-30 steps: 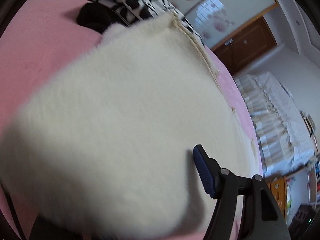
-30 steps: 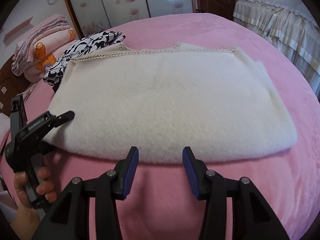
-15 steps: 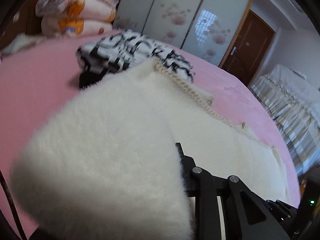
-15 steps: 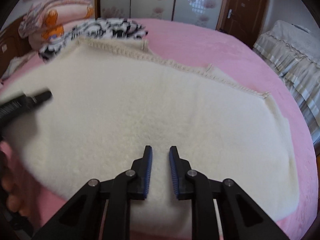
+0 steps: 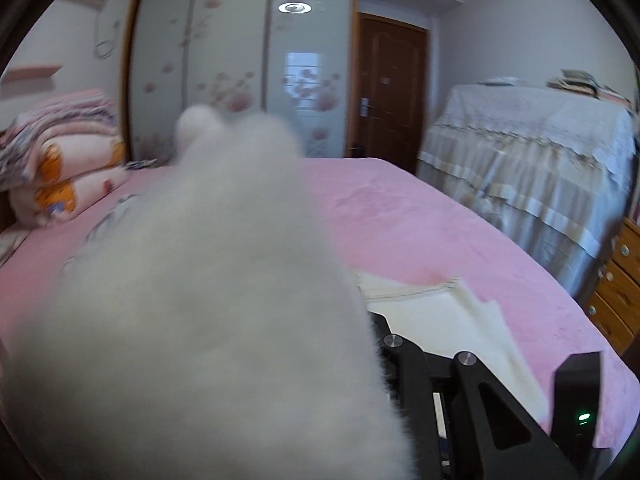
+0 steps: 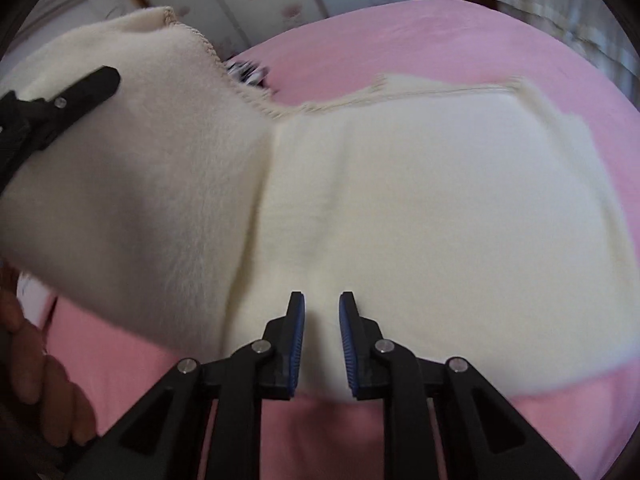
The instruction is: Fold large clothes
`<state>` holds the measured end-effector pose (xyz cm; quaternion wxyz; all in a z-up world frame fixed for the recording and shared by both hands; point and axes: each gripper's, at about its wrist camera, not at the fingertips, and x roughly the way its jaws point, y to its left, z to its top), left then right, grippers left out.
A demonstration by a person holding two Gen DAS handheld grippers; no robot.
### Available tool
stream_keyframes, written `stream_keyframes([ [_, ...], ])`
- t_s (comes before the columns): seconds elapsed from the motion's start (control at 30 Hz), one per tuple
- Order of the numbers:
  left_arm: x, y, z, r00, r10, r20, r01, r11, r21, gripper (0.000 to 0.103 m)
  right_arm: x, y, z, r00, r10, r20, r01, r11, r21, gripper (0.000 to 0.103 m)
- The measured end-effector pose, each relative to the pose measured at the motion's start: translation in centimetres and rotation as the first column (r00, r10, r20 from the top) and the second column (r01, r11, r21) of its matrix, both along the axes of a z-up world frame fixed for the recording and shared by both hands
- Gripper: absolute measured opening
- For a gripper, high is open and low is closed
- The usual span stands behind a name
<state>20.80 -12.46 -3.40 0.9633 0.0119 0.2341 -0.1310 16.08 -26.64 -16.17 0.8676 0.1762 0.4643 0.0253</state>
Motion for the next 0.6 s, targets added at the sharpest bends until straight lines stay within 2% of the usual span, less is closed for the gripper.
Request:
stream_keyframes([
  [0.13, -0.5, -7.5, -1.5, 0.991, -0.128, -0.041, 0.129, 0.991, 0.030, 0.022, -4.5, -7.1, 1.2, 0.976, -0.217, 0.014, 0.217, 0.972, -0.087, 0.018],
  [0.23, -0.2, -12.5, -5.0, 0.968, -0.211, -0.137, 0.224, 0.970, 0.093, 0.022, -7.0, -11.7, 0.8, 0.948, -0.319, -0.012, 0.316, 0.943, -0.109, 0.018],
  [0.3, -0.3, -15.8, -8.5, 0.946, -0.233, -0.224, 0.276, 0.944, 0.182, 0.023, -8.0, -13.8, 0.2, 0.931, -0.362, -0.035, 0.356, 0.927, -0.117, 0.018],
  [0.33, -0.6, -17.0, -10.0, 0.946, -0.226, -0.231, 0.279, 0.931, 0.234, 0.025, -8.6, -14.5, 0.1, 0.926, -0.374, -0.042, 0.368, 0.923, -0.116, 0.018],
  [0.4, -2.0, -17.9, -11.5, 0.958, -0.221, -0.184, 0.272, 0.902, 0.335, 0.030, -9.1, -15.1, -0.1, 0.922, -0.386, -0.043, 0.379, 0.919, -0.110, 0.018],
  [0.43, -2.5, -18.1, -11.7, 0.956, -0.234, -0.176, 0.283, 0.891, 0.356, 0.040, -9.3, -15.1, -0.2, 0.921, -0.386, -0.042, 0.380, 0.919, -0.107, 0.018],
  [0.5, -2.5, -18.1, -11.5, 0.936, -0.279, -0.213, 0.337, 0.886, 0.319, 0.053, -9.1, -15.1, -0.2, 0.925, -0.376, -0.043, 0.371, 0.923, -0.100, 0.018],
  [0.6, -2.7, -17.5, -9.9, 0.908, -0.331, -0.257, 0.392, 0.886, 0.247, 0.058, -8.8, -14.9, -0.2, 0.934, -0.355, -0.045, 0.351, 0.932, -0.087, 0.018],
])
